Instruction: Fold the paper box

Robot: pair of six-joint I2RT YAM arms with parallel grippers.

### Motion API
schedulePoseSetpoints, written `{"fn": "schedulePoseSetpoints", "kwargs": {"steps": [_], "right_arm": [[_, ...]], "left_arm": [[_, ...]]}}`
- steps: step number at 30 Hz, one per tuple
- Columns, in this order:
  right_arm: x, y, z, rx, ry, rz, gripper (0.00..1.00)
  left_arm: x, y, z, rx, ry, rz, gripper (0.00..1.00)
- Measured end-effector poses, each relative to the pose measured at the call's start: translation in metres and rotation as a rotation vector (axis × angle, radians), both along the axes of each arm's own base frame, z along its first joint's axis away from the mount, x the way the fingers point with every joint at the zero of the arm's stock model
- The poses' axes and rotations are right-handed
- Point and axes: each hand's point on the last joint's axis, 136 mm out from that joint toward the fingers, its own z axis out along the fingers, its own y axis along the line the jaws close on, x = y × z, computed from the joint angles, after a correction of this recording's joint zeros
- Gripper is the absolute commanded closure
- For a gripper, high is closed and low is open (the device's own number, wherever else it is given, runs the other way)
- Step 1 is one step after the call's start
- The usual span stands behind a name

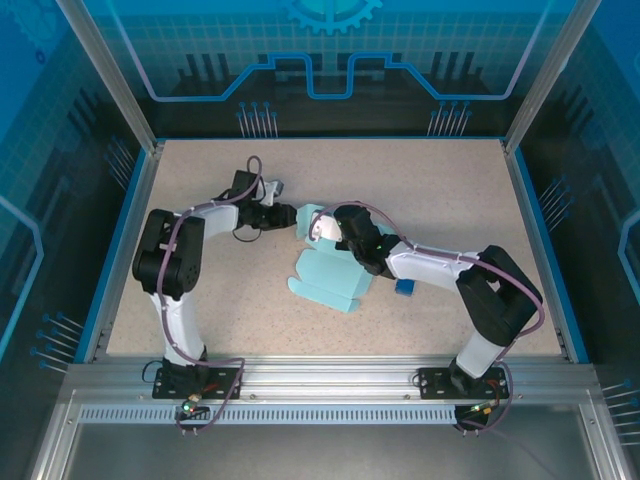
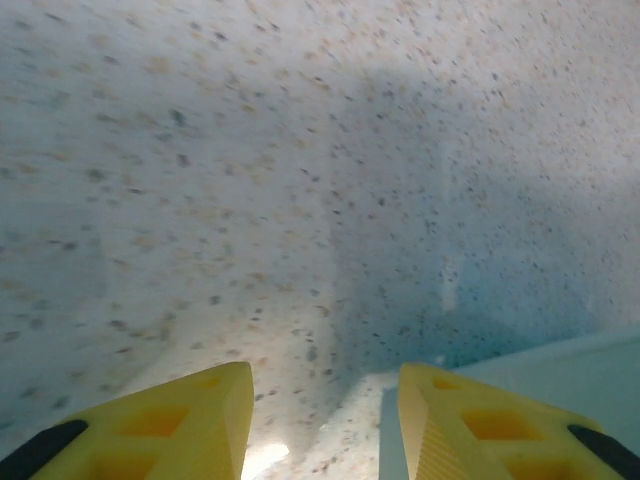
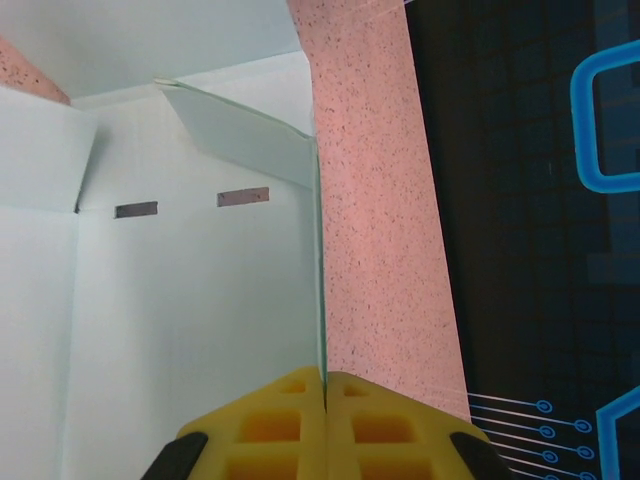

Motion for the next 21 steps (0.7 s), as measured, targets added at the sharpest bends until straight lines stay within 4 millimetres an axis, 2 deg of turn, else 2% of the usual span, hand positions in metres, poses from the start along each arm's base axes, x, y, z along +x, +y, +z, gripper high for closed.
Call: {"fn": "schedulePoseSetpoints", "kwargs": {"steps": [4,11,21], "right_arm": [[0.001,-0.002,0.003,0.011,-0.003,0.001,1.0],[0.002,-0.009,0.002,0.018,0.002,-0.009,1.0],[0.001,-0.014,0.0,0.039,0.026,0.013,1.0]], "left_arm": [[-0.003,-0.018,0.008,-0.057,-0.036,-0.054,0.56],[-0.024,-0.035,0.015,-0.114,-0.06,-0.11,0.54],[-0.035,-0.042,0.018,-0.118,-0.109,-0.154,0.53]]}}
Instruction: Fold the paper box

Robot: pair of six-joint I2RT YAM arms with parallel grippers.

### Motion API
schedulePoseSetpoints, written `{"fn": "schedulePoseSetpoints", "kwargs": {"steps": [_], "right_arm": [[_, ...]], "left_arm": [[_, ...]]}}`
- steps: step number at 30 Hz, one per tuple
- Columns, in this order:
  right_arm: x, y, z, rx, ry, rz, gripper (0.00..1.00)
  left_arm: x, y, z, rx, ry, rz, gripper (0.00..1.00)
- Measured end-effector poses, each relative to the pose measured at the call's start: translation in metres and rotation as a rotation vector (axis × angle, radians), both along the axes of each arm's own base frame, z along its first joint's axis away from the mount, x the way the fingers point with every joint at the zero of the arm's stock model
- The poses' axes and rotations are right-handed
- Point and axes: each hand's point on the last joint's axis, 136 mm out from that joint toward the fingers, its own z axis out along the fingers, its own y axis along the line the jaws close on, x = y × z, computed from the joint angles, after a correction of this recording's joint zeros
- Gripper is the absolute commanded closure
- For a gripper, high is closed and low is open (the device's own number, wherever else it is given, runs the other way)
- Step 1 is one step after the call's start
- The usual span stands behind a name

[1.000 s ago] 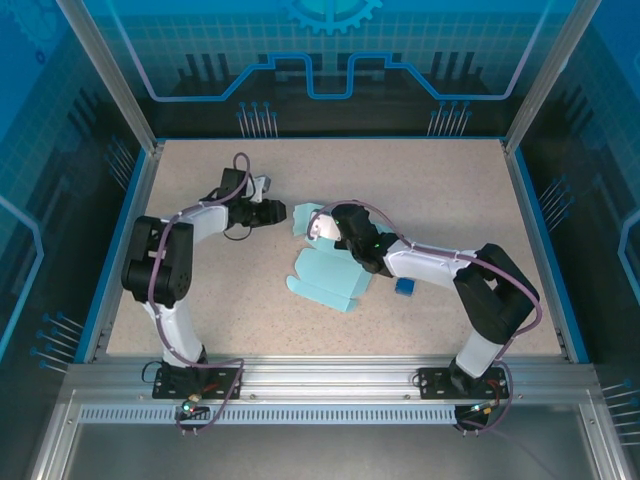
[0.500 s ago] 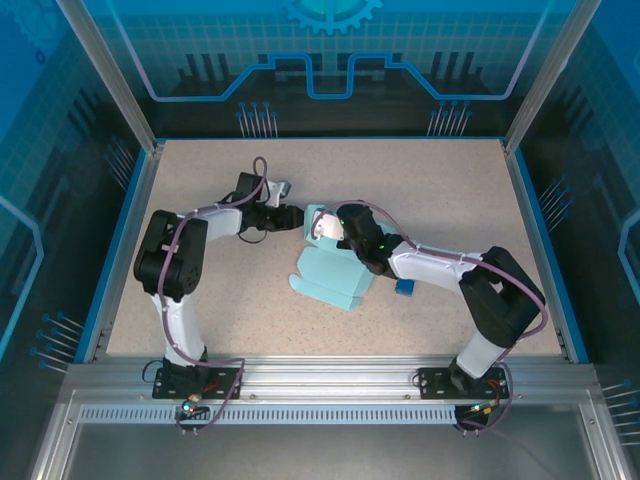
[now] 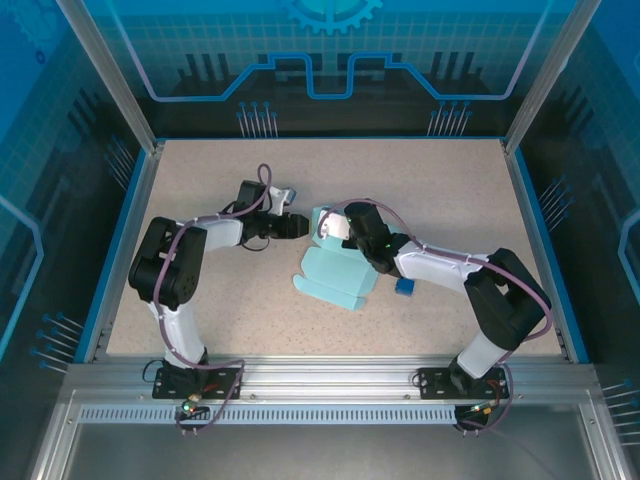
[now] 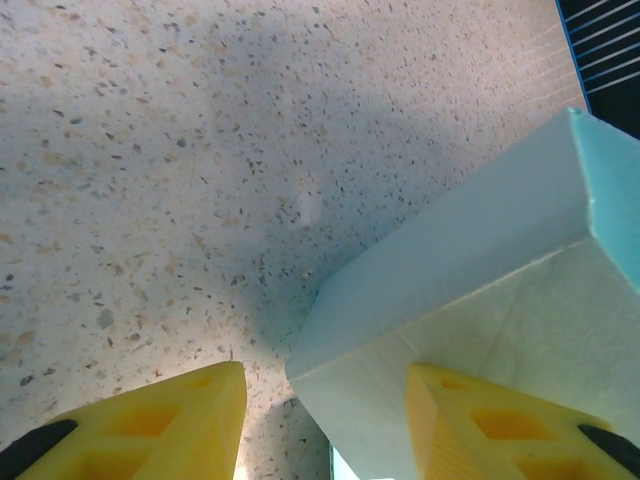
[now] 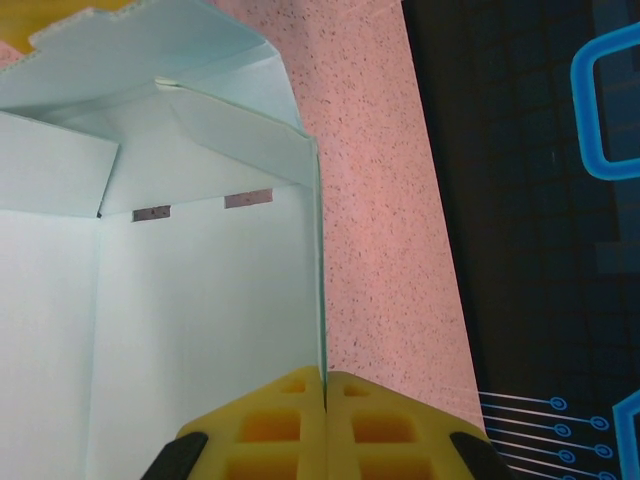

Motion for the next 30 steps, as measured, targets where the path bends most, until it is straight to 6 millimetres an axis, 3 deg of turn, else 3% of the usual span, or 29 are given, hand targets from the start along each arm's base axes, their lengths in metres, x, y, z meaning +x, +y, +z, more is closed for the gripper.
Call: {"fn": "schedulePoseSetpoints", "kwargs": {"steps": [17,30], "right_arm": [[-0.003,-0.007,-0.014,-0.049,0.03,0.05,1.0],[0.0,-0.01,-0.014,-0.042,0.025,0.073,1.0]], "left_arm": [[-0.022,-0.018,0.01,0.025,-0.161,-0.127,0.52],[-0.023,-0.032,0.024,-0.028,-0.244,-0.182,0.53]]}}
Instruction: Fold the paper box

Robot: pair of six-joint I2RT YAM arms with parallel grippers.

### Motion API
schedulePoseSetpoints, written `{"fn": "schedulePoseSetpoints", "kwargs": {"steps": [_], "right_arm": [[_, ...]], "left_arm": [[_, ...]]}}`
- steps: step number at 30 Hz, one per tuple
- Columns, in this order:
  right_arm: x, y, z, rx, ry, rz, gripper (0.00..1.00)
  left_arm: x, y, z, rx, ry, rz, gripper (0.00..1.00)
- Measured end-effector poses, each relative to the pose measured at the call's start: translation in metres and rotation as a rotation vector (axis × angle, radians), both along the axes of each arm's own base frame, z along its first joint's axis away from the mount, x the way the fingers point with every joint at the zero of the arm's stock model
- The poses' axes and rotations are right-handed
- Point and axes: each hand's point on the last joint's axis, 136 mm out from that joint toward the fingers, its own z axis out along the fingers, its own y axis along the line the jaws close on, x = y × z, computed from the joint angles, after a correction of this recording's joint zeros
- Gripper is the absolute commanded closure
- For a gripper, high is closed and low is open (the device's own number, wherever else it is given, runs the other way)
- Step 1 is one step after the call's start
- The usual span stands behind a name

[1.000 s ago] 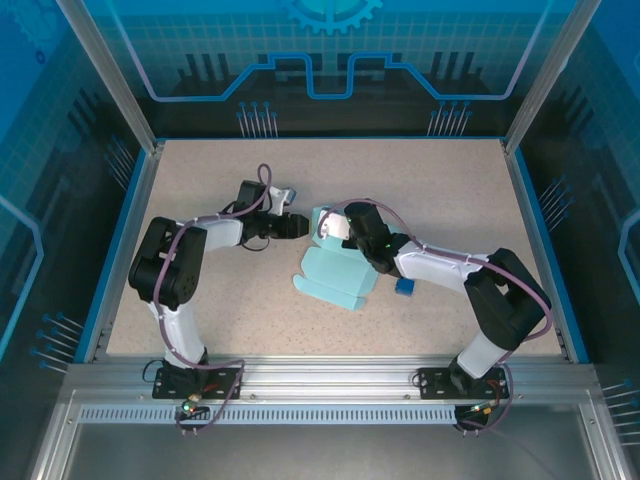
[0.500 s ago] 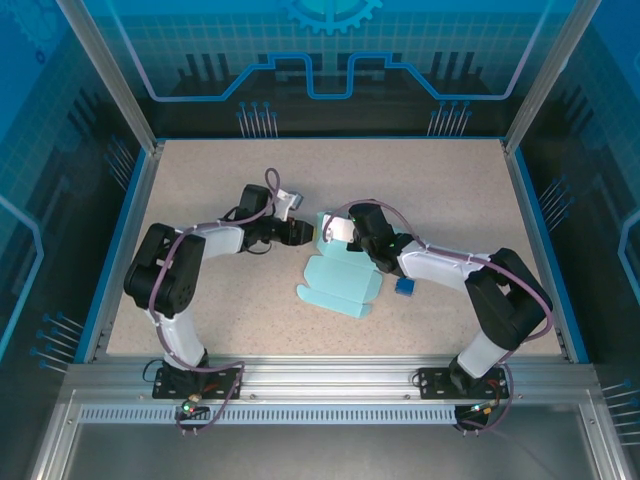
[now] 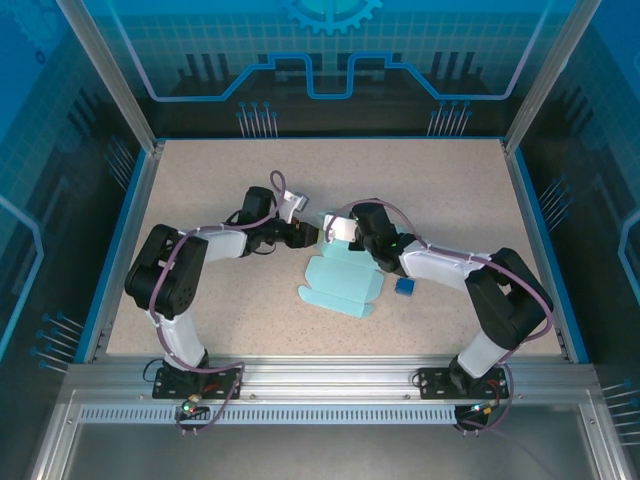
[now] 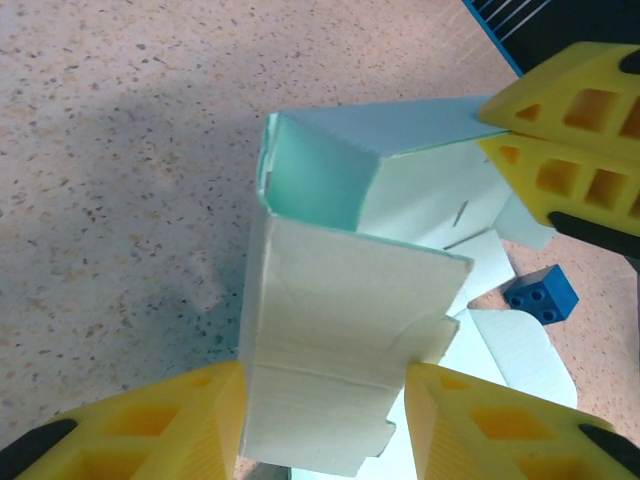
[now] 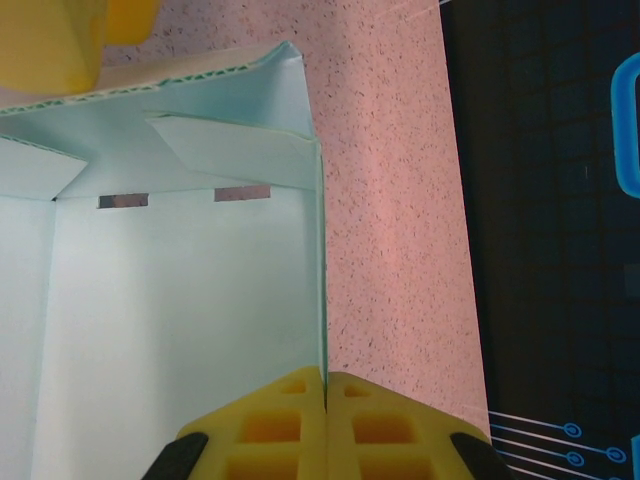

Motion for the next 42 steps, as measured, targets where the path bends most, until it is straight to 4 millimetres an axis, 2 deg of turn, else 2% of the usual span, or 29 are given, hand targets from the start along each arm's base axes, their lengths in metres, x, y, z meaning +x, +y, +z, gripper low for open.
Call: {"fn": "schedulePoseSetpoints", "kwargs": {"steps": [17,23,26,29,33,37,42], "right_arm": [[0.001,-0.002,0.002,-0.011,-0.047,0.052,1.0],[0.001,-0.003,0.003,-0.01,-0.048,0.052,1.0],[0.001,-0.002,0.005,-0.004,-0.051,0.058,1.0],[0.001,-0.003,0.008,0.001,-0.057,0.057,1.0],[0.002,-0.004,0.009,0.003,-0.059,0.055,1.0],[0.002,-0.004,0.009,0.004,-0.058,0.056,1.0],[0.002,-0.004,0.009,0.004,-0.058,0.056,1.0]], "left_arm": [[-0.001,-0.003,0.004,-0.019,-0.022,-0.023,0.59],[-0.004,0.0,0.001,-0.018,-0.018,-0.004,0.48],[-0.009,0.006,0.005,-0.016,-0.019,0.03,0.44],[-0.006,0.014,0.018,-0.033,-0.043,0.079,0.44],[0.008,0.042,0.031,-0.071,-0.055,0.202,0.49],[0.025,0.07,0.024,-0.055,-0.023,0.33,0.54],[0.035,0.068,0.003,-0.015,0.045,0.344,0.57]]}}
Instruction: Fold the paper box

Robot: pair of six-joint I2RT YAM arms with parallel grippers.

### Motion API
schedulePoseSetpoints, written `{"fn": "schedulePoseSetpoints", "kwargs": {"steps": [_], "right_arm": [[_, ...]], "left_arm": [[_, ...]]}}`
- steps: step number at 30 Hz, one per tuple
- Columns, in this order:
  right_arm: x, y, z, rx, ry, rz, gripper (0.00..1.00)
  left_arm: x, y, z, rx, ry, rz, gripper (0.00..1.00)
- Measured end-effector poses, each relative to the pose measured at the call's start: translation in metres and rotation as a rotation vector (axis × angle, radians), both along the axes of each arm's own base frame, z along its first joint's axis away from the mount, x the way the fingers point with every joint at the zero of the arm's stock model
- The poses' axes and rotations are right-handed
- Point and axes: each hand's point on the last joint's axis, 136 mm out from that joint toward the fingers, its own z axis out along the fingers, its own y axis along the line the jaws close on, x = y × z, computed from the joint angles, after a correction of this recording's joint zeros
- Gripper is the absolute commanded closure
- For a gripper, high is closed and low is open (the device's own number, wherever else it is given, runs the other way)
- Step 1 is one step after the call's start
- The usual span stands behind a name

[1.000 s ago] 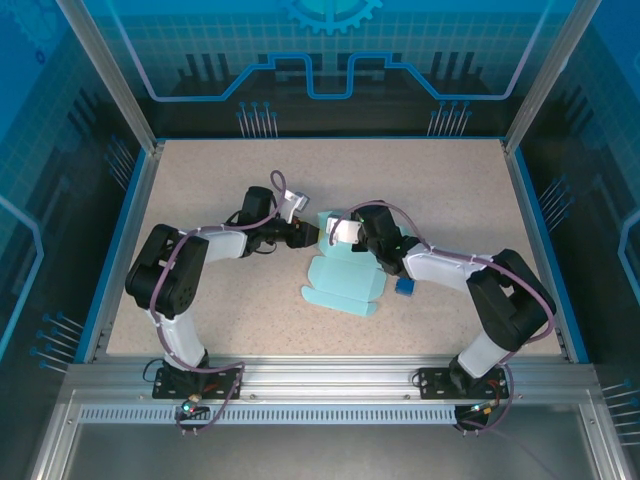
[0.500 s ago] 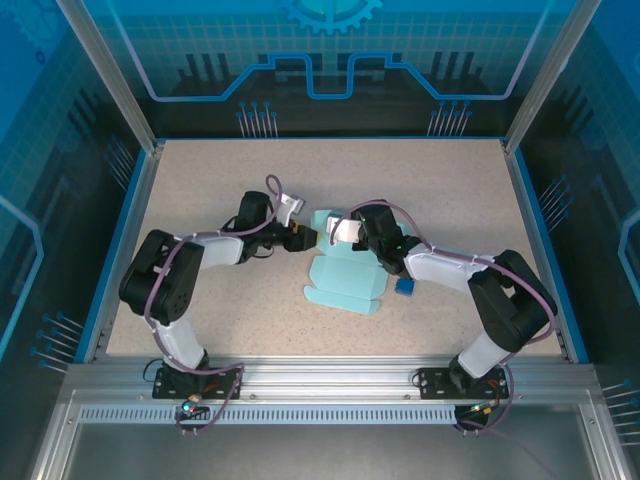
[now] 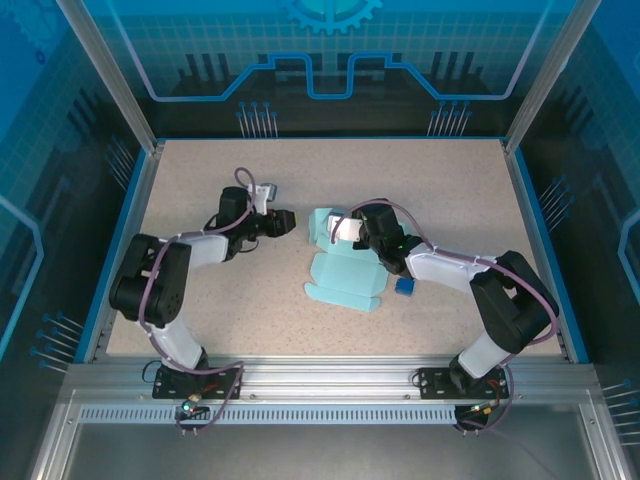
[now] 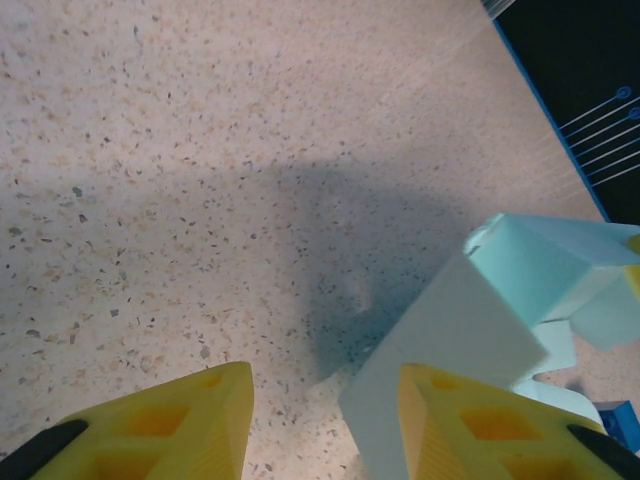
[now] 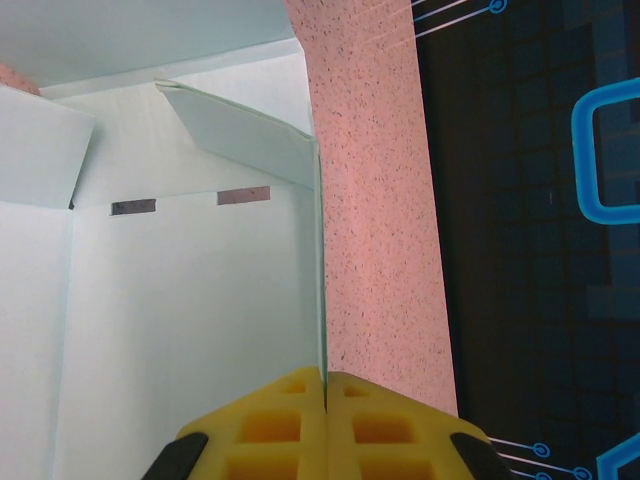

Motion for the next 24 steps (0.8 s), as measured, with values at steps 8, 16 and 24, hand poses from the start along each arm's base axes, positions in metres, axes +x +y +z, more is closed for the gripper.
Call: {"fn": "schedulePoseSetpoints", "kwargs": {"steps": [8,16,24], "right_arm": [[0.0,0.0,0.001,0.001,-0.003,0.0,1.0],[0.0,0.0,0.004,0.01,-0.015,0.001,1.0],[-0.003,-0.001,0.001,0.004,-0.017,0.005,1.0]], "left_arm": [[-0.02,-0.045,-0.018,0.003,0.019,-0.174,0.57],[-0.028,-0.061,-0.005,-0.029,-0.053,-0.274,0.55],[-0.035,-0.072,-0.002,-0.036,-0.089,-0.333,0.55]]}}
